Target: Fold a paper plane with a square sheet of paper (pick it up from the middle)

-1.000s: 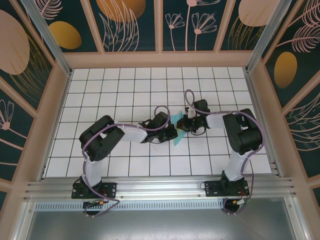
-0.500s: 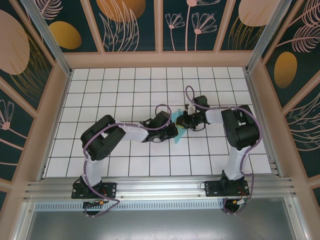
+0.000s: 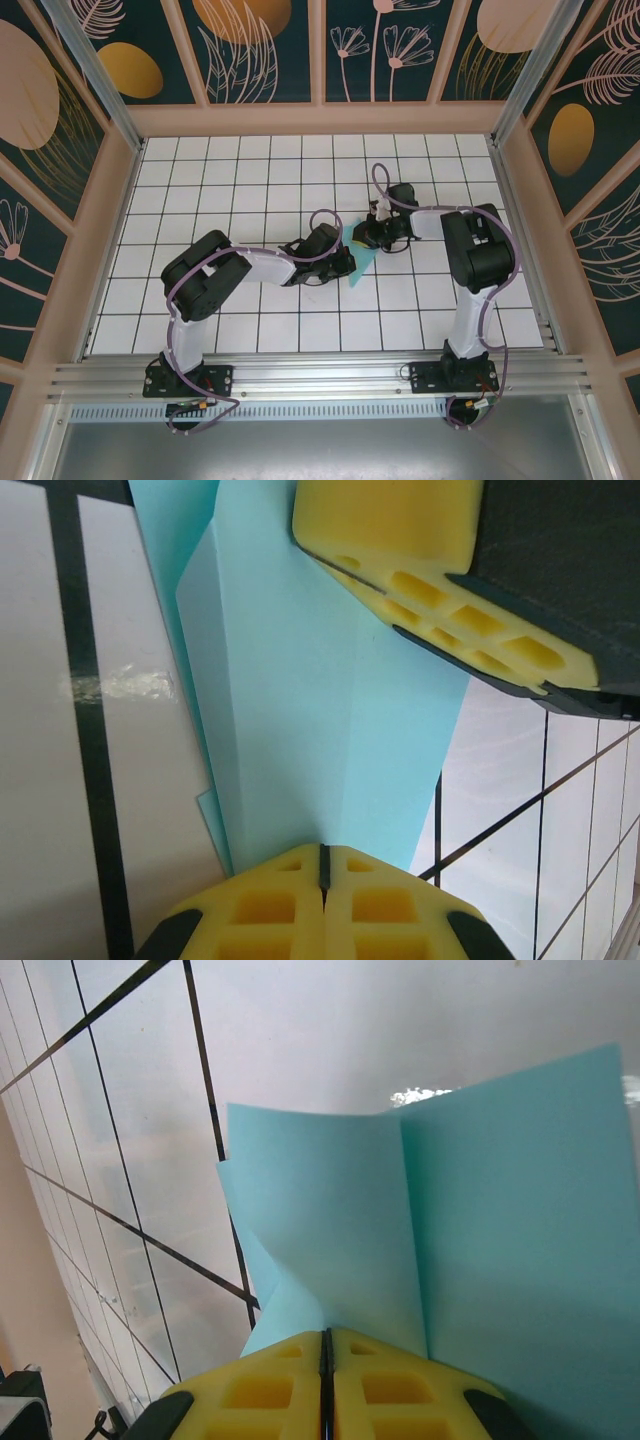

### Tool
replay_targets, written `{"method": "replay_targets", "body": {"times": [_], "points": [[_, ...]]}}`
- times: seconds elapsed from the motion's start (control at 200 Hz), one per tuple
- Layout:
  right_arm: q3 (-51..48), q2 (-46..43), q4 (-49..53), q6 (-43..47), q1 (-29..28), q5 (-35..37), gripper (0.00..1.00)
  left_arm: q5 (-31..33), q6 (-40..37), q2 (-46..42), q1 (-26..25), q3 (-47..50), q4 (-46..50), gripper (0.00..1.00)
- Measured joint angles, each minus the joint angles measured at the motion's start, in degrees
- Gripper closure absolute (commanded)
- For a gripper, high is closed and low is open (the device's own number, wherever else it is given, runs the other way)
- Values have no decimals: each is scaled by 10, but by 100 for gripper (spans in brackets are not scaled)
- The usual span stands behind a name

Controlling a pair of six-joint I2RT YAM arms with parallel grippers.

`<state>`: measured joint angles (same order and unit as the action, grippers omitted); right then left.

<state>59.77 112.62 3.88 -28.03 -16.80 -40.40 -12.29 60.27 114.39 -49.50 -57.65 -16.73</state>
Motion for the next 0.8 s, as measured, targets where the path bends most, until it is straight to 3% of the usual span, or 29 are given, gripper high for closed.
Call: {"method": "replay_targets", "body": {"times": [0.801], "points": [[137,87,56,23,38,-27,85,7,-3,0,0,0,0,100]]}}
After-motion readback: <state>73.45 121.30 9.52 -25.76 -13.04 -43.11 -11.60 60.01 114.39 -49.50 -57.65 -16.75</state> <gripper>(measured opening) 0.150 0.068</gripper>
